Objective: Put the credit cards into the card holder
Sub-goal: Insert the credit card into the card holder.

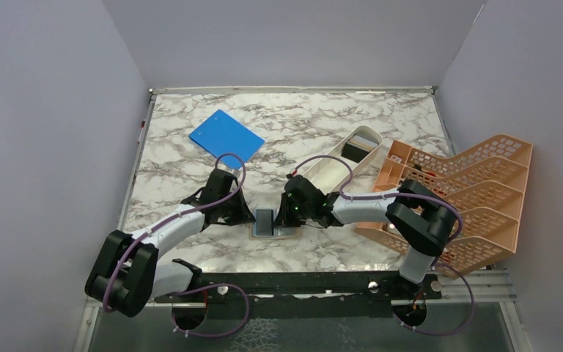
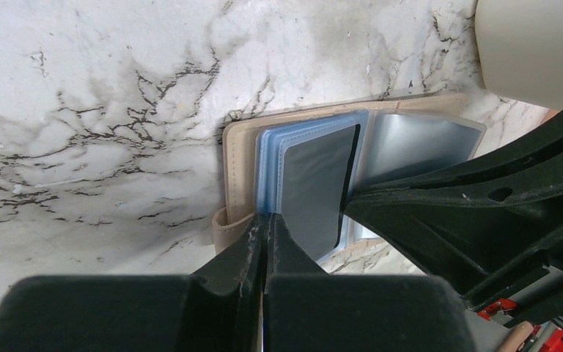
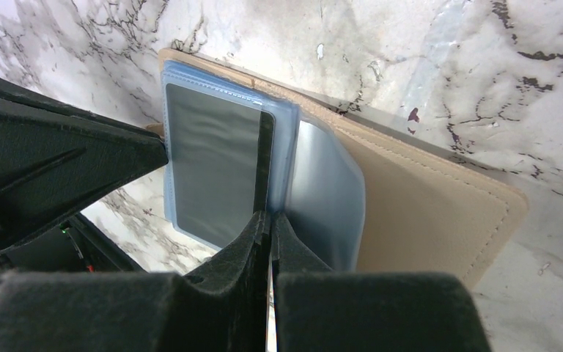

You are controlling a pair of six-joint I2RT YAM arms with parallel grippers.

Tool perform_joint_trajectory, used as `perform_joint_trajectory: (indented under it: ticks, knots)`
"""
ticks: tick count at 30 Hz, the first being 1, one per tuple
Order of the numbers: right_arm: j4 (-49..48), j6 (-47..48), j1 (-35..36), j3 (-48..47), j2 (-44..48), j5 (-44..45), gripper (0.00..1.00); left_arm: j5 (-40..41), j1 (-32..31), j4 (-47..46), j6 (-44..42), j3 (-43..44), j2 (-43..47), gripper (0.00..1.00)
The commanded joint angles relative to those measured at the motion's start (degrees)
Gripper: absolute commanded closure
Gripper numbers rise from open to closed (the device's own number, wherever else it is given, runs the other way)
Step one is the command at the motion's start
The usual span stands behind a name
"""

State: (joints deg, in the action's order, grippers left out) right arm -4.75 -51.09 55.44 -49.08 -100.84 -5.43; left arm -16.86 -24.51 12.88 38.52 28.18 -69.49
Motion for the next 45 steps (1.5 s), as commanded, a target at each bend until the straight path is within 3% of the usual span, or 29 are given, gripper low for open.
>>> perform_joint_trajectory:
  ticks: [1,9,13,16,23,34,45]
  knots:
    - [-0.1,-0.1,0.2,1.4,-2.2,0.8,0.92,0.3,-0.6,-0.7,-0.2,-0.6,-0.7,1.0]
    - [-0.4,0.0,0.3,1.4,-2.3,0.5,0.92,4.4,-1.0,1.4,-0.2,-0.1,0.6,1.0]
    - [-1.0,0.0,0.3,1.5,-2.4,0.4,0.92,-1.4,-1.1,-2.7,0.6,-0.8,0.2,1.0]
    - [-1.2,0.0,0.3,1.1,-2.7,0.0,0.92,-4.1,-1.1,-4.7,2.4,-1.7,0.4,0.9]
    - [-1.5,0.1,0.3,1.0,-2.8,-0.2,0.92,-6.1,-1.2,-7.5,4.6,-3.2,3.0,0.8]
    - [-1.5,0.8,0.3,0.3,-2.5,-0.8,0.92,-10.0,-1.2,-11.4,6.7,-4.2,3.2,0.79]
    - [1.9,2.4,0.3,-0.5,0.5,1.7,0.83,-11.4,-1.2,-11.7,8.0,-4.0,6.5,0.76]
